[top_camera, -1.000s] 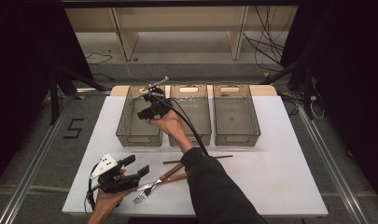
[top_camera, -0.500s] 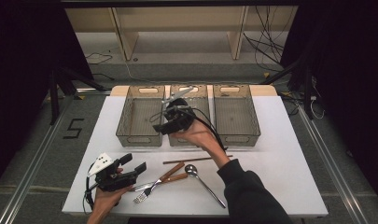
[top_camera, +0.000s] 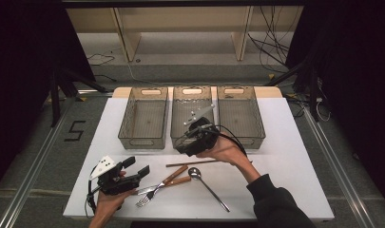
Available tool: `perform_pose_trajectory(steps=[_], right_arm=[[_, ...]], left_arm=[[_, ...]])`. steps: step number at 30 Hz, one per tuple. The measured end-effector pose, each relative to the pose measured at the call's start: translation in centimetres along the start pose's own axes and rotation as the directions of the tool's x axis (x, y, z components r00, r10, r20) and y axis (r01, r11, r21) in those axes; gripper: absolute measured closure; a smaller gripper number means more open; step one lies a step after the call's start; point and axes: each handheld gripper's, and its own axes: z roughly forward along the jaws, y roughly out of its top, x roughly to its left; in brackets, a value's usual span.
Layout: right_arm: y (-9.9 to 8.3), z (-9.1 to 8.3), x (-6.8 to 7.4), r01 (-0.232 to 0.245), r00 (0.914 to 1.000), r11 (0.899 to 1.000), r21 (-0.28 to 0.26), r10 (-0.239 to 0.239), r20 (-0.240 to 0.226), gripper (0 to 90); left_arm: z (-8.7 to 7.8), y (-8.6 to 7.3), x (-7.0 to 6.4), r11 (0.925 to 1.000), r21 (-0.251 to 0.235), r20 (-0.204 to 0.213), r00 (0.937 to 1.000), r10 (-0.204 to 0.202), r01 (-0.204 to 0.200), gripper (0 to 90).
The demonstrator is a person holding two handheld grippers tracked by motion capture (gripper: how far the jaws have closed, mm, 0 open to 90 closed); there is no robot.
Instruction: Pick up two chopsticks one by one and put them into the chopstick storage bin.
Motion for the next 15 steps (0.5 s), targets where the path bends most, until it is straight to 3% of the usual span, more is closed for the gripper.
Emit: perform_pose_trajectory(steps=[6,15], right_arm=[[-1.2,0.2,-0.4,0.04,0.9992,0.998,0.056,-0.04,-0.005,34.3],[-3.1,0.9,-1.4,0.05,0.9986,0.987,0.154,-0.052,0.013,39.6]], left_arm=[[0.0,0.0,0.0,1.0,-0.001,-0.001,1.0,0.001,-0.001,24.0],[0.0,0.0,0.0,1.0,0.001,0.002,1.0,0.002,-0.002,24.0]])
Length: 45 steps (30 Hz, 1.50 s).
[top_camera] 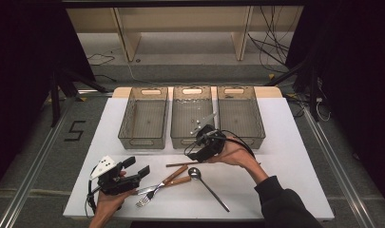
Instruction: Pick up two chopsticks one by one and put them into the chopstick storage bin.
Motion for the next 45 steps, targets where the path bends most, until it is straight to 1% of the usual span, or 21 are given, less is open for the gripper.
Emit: perform_pose_trajectory(steps=[3,6,8,9,12,13,16,18,20,21,24,26,28,31,33,37,40,41,42,43,45], right_arm=[[-0.6,0.4,-0.5,0.005,1.0,1.0,0.029,-0.004,-0.002,42.7],[-1.1,0.8,-0.9,-0.002,1.0,0.997,0.08,0.002,0.002,45.7],[-1.6,1.2,-1.2,-0.001,1.0,0.994,0.113,0.001,-0.006,47.6],[-1.8,1.5,-1.3,-0.006,1.0,0.992,0.129,0.007,-0.007,48.7],[-2.2,2.1,-1.5,-0.001,0.9999,0.984,0.177,0.003,-0.014,53.1],[-2.4,2.4,-1.7,0.01,0.9999,0.981,0.193,-0.007,-0.013,53.7],[-2.6,3.0,-1.8,0.019,0.9998,0.971,0.237,-0.018,-0.009,57.8],[-2.7,3.2,-1.9,0.024,0.9997,0.968,0.249,-0.021,-0.014,59.9],[-2.8,3.5,-2.1,0.026,0.9996,0.963,0.269,-0.023,-0.014,61.1],[-2.8,3.7,-2.2,0.018,0.9997,0.96,0.278,-0.014,-0.018,61.8],[-2.9,4.1,-2.3,0.036,0.9993,0.954,0.299,-0.031,-0.022,63.9],[-3.0,4.3,-2.3,0.039,0.9991,0.95,0.309,-0.031,-0.029,65.3],[-3.0,4.4,-2.2,0.046,0.9989,0.949,0.313,-0.041,-0.025,66.4],[-2.9,4.4,-2.1,0.056,0.9984,0.942,0.331,-0.053,-0.02,69.7],[-2.7,4.4,-1.9,0.063,0.998,0.934,0.352,-0.062,-0.014,71.8],[-2.4,4.5,-1.5,0.111,0.9936,0.913,0.393,-0.111,-0.023,77.2],[-2.3,4.6,-1.2,0.136,0.9902,0.905,0.402,-0.137,-0.027,79.7],[-2.2,4.6,-1.2,0.143,0.9893,0.9,0.411,-0.142,-0.032,82.0],[-2.3,4.6,-1.1,0.148,0.9887,0.901,0.407,-0.144,-0.04,84.7],[-2.2,4.6,-1.0,0.161,0.9865,0.896,0.413,-0.158,-0.042,84.7],[-2.3,4.6,-0.8,0.174,0.984,0.895,0.41,-0.174,-0.037,84.9]], left_arm=[[0.0,0.0,0.0,1.0,0.0,0.0,1.0,0.0,0.0,24.0],[0.0,0.0,0.0,1.0,0.001,-0.002,1.0,0.003,-0.003,24.0],[0.0,0.0,0.0,1.0,0.002,-0.002,1.0,0.004,-0.004,24.0],[0.0,0.0,0.0,1.0,0.003,-0.002,1.0,0.005,-0.005,24.0],[0.0,0.0,0.0,1.0,0.005,-0.003,1.0,0.006,-0.006,24.0],[0.0,0.0,0.0,1.0,0.005,-0.002,1.0,0.005,-0.005,24.0],[0.1,0.0,0.0,1.0,0.006,-0.001,1.0,0.006,-0.006,24.0],[0.1,0.0,0.0,1.0,0.006,-0.001,1.0,0.006,-0.006,24.0],[0.1,-0.1,0.0,1.0,0.006,-0.001,1.0,0.005,-0.005,24.0],[0.1,-0.1,0.1,1.0,0.006,-0.001,1.0,0.005,-0.005,24.0],[0.1,-0.1,0.1,1.0,0.006,-0.001,1.0,0.005,-0.005,24.0],[0.1,-0.1,0.1,1.0,0.006,0.0,1.0,0.006,-0.006,24.0],[0.1,-0.1,0.1,1.0,0.005,-0.001,1.0,0.004,-0.004,24.0],[0.1,-0.1,0.0,1.0,0.006,-0.001,1.0,0.003,-0.003,24.0],[0.1,-0.1,0.0,1.0,0.006,0.001,1.0,0.004,-0.004,24.0],[0.1,-0.1,0.1,1.0,0.001,-0.004,1.0,-0.002,0.002,24.0],[0.1,-0.1,0.1,1.0,0.005,-0.003,1.0,0.003,-0.003,24.0],[0.1,-0.1,0.1,1.0,0.006,-0.003,1.0,0.005,-0.005,24.1],[0.1,-0.1,0.1,1.0,0.006,-0.001,1.0,0.005,-0.005,24.0],[0.1,-0.1,0.0,1.0,0.007,-0.001,1.0,0.004,-0.004,24.0],[0.1,-0.1,0.1,1.0,0.007,-0.002,1.0,0.004,-0.004,24.0]])
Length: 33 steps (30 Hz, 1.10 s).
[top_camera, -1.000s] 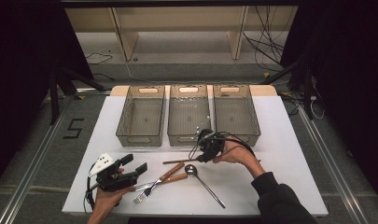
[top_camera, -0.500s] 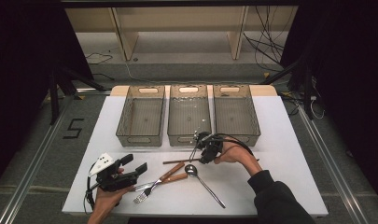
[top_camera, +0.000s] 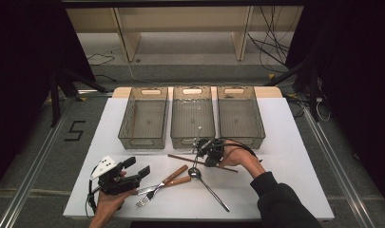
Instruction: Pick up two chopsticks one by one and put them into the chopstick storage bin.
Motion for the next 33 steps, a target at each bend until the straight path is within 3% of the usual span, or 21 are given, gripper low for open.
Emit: perform_pose_trajectory(steps=[5,10,13,21,28,33], right_arm=[[0.0,-0.1,0.2,0.031,0.9994,0.999,0.005,-0.031,0.012,85.7],[0.0,-0.3,0.4,0.033,0.9992,0.999,0.0,-0.033,0.021,86.0],[-0.3,-0.8,0.4,0.013,0.9994,1.0,-0.02,-0.013,0.033,86.0],[-0.8,-2.7,0.6,-0.03,0.9995,0.995,-0.092,0.031,0.012,86.1],[-0.2,-4.9,0.5,-0.107,0.9942,0.967,-0.231,0.106,-0.019,86.1],[1.4,-6.4,0.2,-0.18,0.9837,0.935,-0.304,0.175,-0.042,86.1]], left_arm=[[0.0,0.0,0.0,1.0,-0.001,-0.003,1.0,0.0,0.0,24.0],[-0.1,0.0,0.0,1.0,-0.006,-0.006,1.0,-0.005,0.005,24.0],[-0.1,0.0,0.0,0.9999,-0.009,-0.006,1.0,-0.006,0.006,24.0],[-0.1,0.0,0.0,0.9999,-0.015,-0.007,1.0,-0.003,0.003,24.0],[-0.1,0.0,0.0,0.9999,-0.016,-0.01,0.9999,-0.003,0.002,24.0],[-0.1,0.0,0.0,0.9999,-0.016,-0.011,0.9999,-0.003,0.003,24.1]])
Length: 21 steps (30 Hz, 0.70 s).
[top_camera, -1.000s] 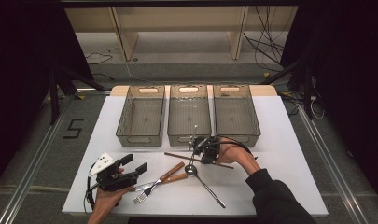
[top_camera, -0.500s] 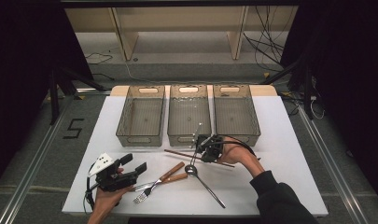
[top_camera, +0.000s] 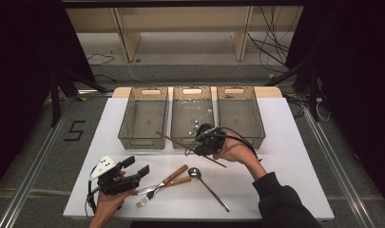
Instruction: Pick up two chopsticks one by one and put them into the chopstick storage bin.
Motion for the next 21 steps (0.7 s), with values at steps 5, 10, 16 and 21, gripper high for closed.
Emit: perform_pose_trajectory(steps=[5,10,16,21], right_arm=[[2.3,-0.3,-0.1,-0.045,0.9989,0.997,-0.066,0.046,0.012,86.0],[4.5,-0.2,-0.5,-0.087,0.9959,0.99,-0.107,0.089,0.015,86.0],[7.1,0.3,-1.1,-0.142,0.9891,0.98,-0.138,0.146,0.02,86.0],[9.7,0.8,-1.8,-0.206,0.9764,0.967,-0.152,0.213,0.034,86.0]], left_arm=[[-0.1,0.0,0.0,1.0,-0.003,0.001,1.0,0.002,-0.002,24.0],[-0.1,0.0,0.0,1.0,-0.003,0.001,1.0,0.001,-0.001,24.0],[0.0,0.1,0.0,1.0,-0.004,0.002,1.0,-0.001,0.001,24.0],[-0.1,0.1,0.0,1.0,-0.008,0.003,1.0,0.0,0.0,24.1]])
